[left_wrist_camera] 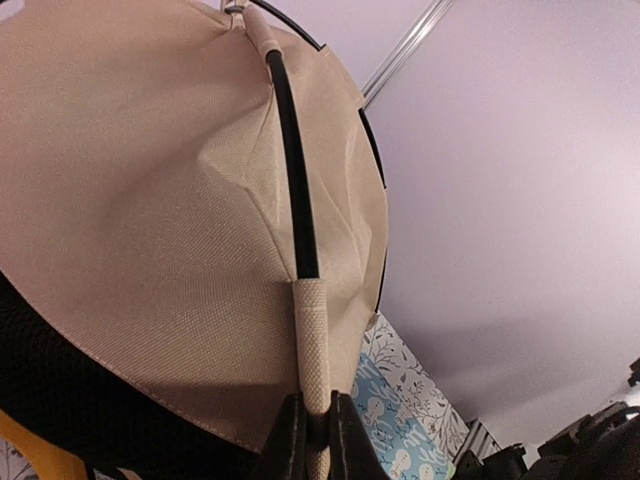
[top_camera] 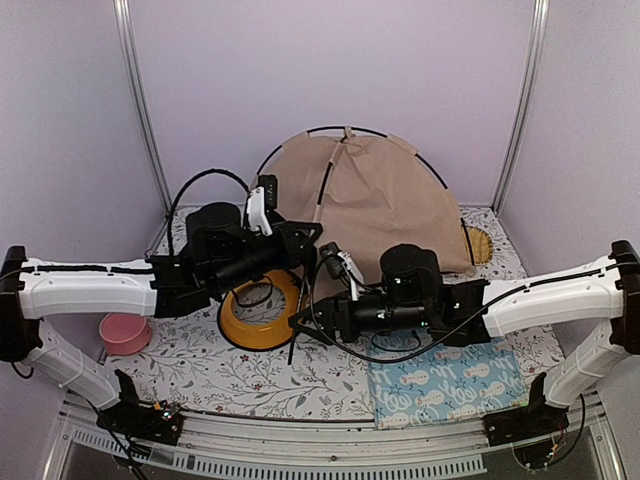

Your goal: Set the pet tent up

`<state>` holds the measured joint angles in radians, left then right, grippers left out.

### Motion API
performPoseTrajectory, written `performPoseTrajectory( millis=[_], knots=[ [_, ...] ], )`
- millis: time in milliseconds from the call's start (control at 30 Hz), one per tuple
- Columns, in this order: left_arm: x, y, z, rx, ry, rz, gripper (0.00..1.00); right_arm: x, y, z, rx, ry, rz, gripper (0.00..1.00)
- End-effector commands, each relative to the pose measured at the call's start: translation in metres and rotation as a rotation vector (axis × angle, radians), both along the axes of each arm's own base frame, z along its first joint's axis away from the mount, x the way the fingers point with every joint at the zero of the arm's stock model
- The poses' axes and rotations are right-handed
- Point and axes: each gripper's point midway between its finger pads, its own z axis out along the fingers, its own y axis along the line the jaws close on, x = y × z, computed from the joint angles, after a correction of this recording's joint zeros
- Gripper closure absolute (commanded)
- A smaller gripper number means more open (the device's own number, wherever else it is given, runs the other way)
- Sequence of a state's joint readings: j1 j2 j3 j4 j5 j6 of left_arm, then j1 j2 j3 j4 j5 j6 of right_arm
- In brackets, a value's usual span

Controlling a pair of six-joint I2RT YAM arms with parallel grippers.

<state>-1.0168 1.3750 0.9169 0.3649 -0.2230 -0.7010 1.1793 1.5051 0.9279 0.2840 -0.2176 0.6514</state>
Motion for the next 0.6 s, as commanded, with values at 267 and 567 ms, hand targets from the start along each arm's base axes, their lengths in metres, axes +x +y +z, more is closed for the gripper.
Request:
performPoseTrajectory(
  millis=[267, 567],
  knots=[
    [0.011, -0.012, 0.038, -0.034, -0.132, 0.030, 1.00, -0.002, 0.012, -0.020, -0.035, 0.022, -0.002, 0.50],
    [0.013, -0.015, 0.039, -0.033, -0.139, 0.027, 1.00, 0.000, 0.012, -0.023, -0.045, 0.018, -0.010, 0.64]
  ],
)
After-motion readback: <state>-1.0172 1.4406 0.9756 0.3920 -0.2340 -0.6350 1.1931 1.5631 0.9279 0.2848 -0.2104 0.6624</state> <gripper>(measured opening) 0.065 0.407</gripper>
